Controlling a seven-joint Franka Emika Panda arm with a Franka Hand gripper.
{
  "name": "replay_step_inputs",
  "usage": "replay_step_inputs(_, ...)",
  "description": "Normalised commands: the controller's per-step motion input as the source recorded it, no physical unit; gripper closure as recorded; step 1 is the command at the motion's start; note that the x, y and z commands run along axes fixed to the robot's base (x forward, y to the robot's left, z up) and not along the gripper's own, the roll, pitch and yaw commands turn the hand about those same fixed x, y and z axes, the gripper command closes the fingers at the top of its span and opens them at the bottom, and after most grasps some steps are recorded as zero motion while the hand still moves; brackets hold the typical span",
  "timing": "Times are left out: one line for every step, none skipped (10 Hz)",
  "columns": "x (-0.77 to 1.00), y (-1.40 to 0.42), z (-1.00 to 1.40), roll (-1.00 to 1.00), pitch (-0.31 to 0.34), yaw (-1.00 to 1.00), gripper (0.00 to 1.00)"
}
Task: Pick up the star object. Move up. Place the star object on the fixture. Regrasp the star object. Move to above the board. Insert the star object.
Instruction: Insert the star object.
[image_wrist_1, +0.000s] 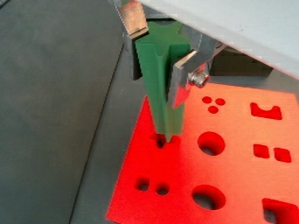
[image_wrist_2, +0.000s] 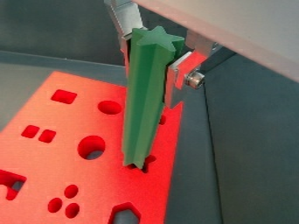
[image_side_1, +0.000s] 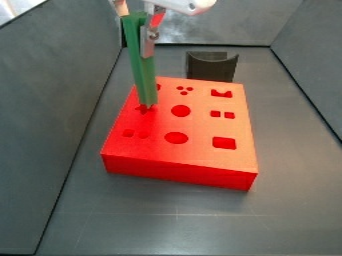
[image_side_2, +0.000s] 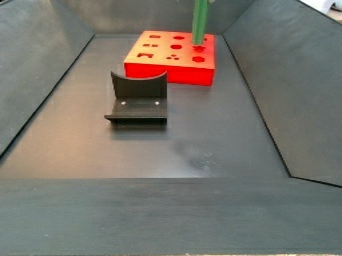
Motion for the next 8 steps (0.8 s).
replay_step_inputs(-0.24,0.00,-0.08,-0.02,0.000,-0.14,1.00)
replay_step_inputs(-0.13,0.00,-0.02,-0.04,0.000,-0.12,1.00)
replay_step_inputs(-0.02,0.00,-0.03,-0.05,0.000,-0.11,1.00)
replay_step_inputs(0.00,0.00,-0.04,-0.06,0.000,-0.13,1.00)
replay_step_inputs(0.11,0.04,-0.04,-0.07,0.000,-0.19,1.00)
replay_step_inputs(0.12,0.05,-0.05,-0.07,0.000,-0.18,1.00)
replay_step_inputs(0.07,0.02,-0.04,-0.06,0.000,-0.15,1.00)
replay_step_inputs(0.00,0.00,-0.03,-0.04,0.000,-0.11,1.00)
